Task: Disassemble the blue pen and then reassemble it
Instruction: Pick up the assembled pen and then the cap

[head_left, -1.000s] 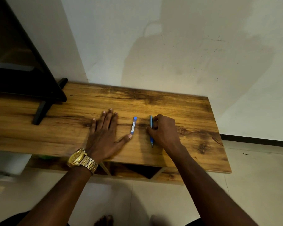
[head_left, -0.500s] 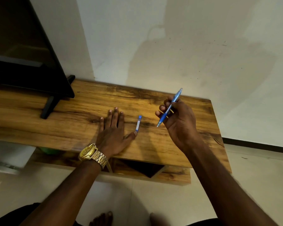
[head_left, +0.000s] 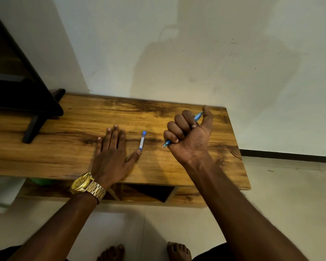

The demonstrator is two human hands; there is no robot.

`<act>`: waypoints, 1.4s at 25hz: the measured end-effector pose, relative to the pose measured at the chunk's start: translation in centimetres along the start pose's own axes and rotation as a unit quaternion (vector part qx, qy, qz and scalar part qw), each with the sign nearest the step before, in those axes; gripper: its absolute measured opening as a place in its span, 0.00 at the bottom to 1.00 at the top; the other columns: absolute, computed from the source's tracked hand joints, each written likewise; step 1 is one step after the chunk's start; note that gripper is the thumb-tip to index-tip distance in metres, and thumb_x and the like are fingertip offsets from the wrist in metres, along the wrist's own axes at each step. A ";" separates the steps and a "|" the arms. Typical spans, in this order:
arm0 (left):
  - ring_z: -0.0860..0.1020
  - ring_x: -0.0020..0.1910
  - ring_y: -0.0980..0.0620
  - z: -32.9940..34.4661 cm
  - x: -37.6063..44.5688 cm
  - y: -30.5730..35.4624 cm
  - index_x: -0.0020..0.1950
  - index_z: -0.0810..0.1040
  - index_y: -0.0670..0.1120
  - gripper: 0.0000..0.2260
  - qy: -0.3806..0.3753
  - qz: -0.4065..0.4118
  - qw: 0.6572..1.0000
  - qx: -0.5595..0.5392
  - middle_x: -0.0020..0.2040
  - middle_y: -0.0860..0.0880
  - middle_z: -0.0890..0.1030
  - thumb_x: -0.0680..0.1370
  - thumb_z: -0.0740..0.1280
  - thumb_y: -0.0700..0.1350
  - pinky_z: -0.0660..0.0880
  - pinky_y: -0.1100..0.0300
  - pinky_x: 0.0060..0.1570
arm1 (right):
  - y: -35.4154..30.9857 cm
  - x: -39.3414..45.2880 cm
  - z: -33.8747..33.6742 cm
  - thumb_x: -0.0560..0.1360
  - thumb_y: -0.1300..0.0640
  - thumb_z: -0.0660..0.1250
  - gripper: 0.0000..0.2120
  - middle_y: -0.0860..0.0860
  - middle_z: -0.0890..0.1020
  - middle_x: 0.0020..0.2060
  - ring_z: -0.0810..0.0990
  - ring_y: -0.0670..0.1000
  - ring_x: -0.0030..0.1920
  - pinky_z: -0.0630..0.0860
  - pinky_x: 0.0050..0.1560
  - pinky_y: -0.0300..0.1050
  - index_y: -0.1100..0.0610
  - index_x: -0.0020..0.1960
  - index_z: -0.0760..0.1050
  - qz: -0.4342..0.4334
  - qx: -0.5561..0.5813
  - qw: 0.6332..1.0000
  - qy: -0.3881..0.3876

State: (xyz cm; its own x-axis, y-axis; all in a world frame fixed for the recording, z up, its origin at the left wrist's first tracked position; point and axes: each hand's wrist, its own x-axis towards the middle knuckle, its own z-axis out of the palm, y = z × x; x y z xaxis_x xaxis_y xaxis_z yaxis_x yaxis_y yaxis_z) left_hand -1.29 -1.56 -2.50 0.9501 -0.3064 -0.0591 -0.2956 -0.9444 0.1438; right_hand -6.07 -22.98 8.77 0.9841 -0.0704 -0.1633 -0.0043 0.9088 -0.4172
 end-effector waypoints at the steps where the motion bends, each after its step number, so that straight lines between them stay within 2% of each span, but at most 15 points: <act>1: 0.41 0.89 0.44 0.0 -0.1 0.0 0.89 0.45 0.45 0.43 0.006 -0.001 1.000 0.003 0.90 0.44 0.41 0.83 0.45 0.72 0.46 0.38 0.87 | 0.1 0.0 0.1 0.83 0.34 0.53 0.28 0.46 0.53 0.26 0.49 0.47 0.26 0.48 0.29 0.42 0.49 0.32 0.53 0.006 -0.013 1.000 -0.001; 5: 0.42 0.89 0.43 -0.1 -0.1 0.3 0.89 0.45 0.45 0.45 0.013 -0.004 1.000 0.014 0.90 0.43 0.42 0.80 0.42 0.72 0.47 0.38 0.87 | 0.6 -0.1 0.8 0.83 0.37 0.53 0.26 0.46 0.54 0.25 0.50 0.47 0.26 0.49 0.28 0.41 0.50 0.31 0.54 -0.001 -0.051 0.998 -0.022; 9: 0.41 0.89 0.43 0.0 0.0 0.1 0.89 0.44 0.46 0.43 0.011 -0.001 1.000 0.018 0.90 0.43 0.40 0.83 0.44 0.72 0.47 0.39 0.87 | 0.6 -0.4 1.0 0.80 0.30 0.57 0.30 0.46 0.54 0.25 0.50 0.47 0.26 0.50 0.28 0.41 0.49 0.30 0.54 -0.017 -0.003 1.000 -0.009; 13: 0.41 0.89 0.43 0.0 -0.1 0.2 0.89 0.45 0.46 0.43 0.012 -0.005 1.000 0.012 0.90 0.44 0.40 0.83 0.46 0.71 0.47 0.39 0.87 | 0.6 -0.5 0.3 0.84 0.38 0.53 0.28 0.46 0.53 0.25 0.50 0.48 0.26 0.51 0.28 0.42 0.49 0.30 0.54 -0.023 -0.022 0.999 -0.003; 17: 0.41 0.89 0.44 -0.2 -0.1 0.3 0.90 0.45 0.46 0.43 0.011 -0.008 1.000 0.003 0.90 0.44 0.40 0.83 0.48 0.71 0.46 0.39 0.87 | 1.1 -0.7 -0.1 0.81 0.32 0.57 0.30 0.46 0.54 0.24 0.50 0.48 0.25 0.52 0.28 0.41 0.50 0.30 0.54 -0.028 -0.048 0.998 -0.009; 20: 0.42 0.89 0.44 0.0 0.0 0.2 0.90 0.46 0.46 0.43 0.018 -0.008 1.000 0.005 0.90 0.44 0.42 0.83 0.49 0.71 0.47 0.39 0.87 | 1.1 -0.4 -0.4 0.83 0.37 0.54 0.28 0.46 0.54 0.24 0.51 0.48 0.25 0.53 0.28 0.41 0.50 0.29 0.55 -0.021 -0.046 0.998 -0.022; 24: 0.43 0.89 0.43 0.3 0.1 0.2 0.89 0.47 0.46 0.43 0.020 -0.008 1.000 0.012 0.90 0.44 0.43 0.83 0.46 0.71 0.49 0.38 0.86 | 0.7 -0.2 -0.6 0.84 0.34 0.53 0.30 0.46 0.54 0.24 0.51 0.48 0.25 0.53 0.27 0.41 0.49 0.29 0.55 -0.017 -0.019 1.000 -0.017; 28: 0.44 0.89 0.43 0.0 -0.1 0.4 0.89 0.47 0.45 0.45 0.013 -0.010 1.000 0.012 0.90 0.43 0.43 0.80 0.43 0.72 0.49 0.37 0.86 | 0.2 -0.2 -0.4 0.83 0.39 0.52 0.27 0.46 0.53 0.25 0.50 0.48 0.25 0.52 0.28 0.41 0.50 0.29 0.54 -0.022 -0.010 1.000 -0.013; 31: 0.42 0.89 0.43 -0.3 -0.2 0.5 0.89 0.47 0.45 0.44 0.006 -0.009 1.000 0.015 0.90 0.43 0.42 0.80 0.44 0.71 0.48 0.38 0.86 | -0.1 -0.4 0.1 0.81 0.34 0.56 0.29 0.46 0.53 0.25 0.50 0.48 0.25 0.52 0.27 0.41 0.49 0.30 0.54 -0.031 -0.013 0.999 -0.007; 35: 0.40 0.89 0.43 -0.6 -0.2 0.7 0.89 0.44 0.45 0.42 -0.004 -0.010 1.000 0.019 0.90 0.43 0.39 0.83 0.44 0.70 0.47 0.38 0.86 | -0.6 -0.2 0.2 0.84 0.39 0.50 0.27 0.46 0.53 0.25 0.50 0.48 0.25 0.52 0.28 0.41 0.49 0.29 0.55 -0.043 -0.018 0.999 -0.023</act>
State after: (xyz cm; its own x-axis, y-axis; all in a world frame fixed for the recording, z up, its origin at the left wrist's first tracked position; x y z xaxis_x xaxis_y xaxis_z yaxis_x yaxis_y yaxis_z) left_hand -1.60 -2.06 -1.80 0.9548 -0.2891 -0.0697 -0.2812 -0.9539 0.1045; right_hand -6.21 -23.41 9.22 0.9883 -0.1274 -0.0844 0.0747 0.8845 -0.4605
